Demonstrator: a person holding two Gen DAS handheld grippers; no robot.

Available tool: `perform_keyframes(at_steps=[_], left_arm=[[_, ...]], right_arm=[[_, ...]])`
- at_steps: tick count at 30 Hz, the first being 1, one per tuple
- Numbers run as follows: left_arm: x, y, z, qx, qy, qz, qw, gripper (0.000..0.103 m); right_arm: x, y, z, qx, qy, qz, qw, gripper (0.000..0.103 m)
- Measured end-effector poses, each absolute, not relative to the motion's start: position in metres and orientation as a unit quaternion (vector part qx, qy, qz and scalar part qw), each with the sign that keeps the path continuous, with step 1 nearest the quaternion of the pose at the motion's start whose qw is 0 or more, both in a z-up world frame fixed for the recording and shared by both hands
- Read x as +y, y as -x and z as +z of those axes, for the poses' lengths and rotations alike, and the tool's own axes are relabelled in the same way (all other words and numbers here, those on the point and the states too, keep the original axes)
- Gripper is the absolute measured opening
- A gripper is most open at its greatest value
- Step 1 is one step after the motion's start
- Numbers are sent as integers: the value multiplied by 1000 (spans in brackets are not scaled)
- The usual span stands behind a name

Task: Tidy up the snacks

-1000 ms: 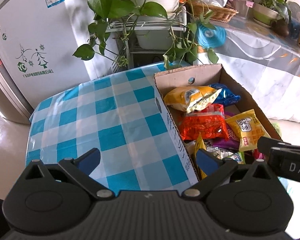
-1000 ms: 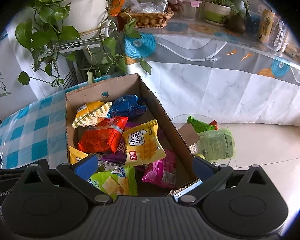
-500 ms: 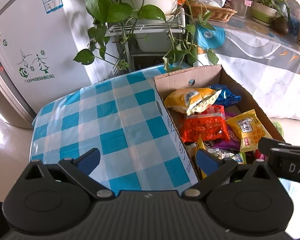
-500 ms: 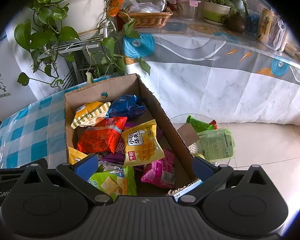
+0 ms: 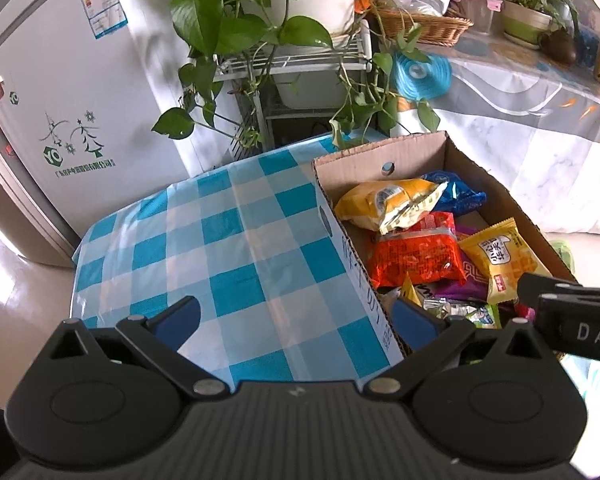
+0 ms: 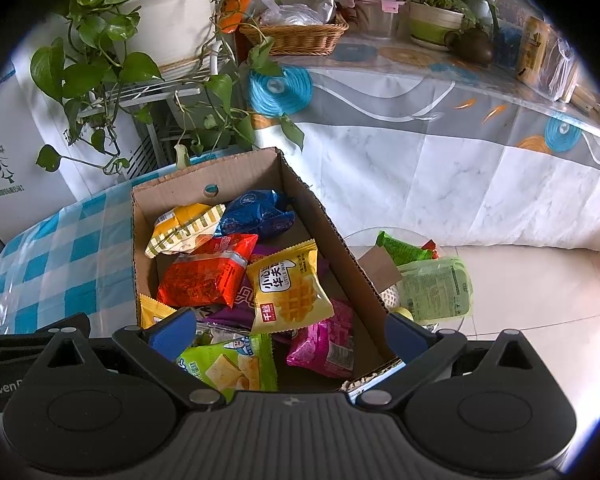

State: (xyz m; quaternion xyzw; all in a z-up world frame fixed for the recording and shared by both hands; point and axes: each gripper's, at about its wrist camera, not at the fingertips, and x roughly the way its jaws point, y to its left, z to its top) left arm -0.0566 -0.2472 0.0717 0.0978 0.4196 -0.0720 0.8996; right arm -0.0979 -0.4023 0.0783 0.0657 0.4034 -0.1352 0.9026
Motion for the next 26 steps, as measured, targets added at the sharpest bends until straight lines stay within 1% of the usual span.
perform_keyframes(at_steps=[9,26], left_arm=[[-242,55,65,438,-81,-75,892,101],[-219,52,60,444,-65,-73,891,101]], right_arm=[[-401,96,77,409,-61,-133,901,103],[-384,88,75,412,-50,-115,903,103]])
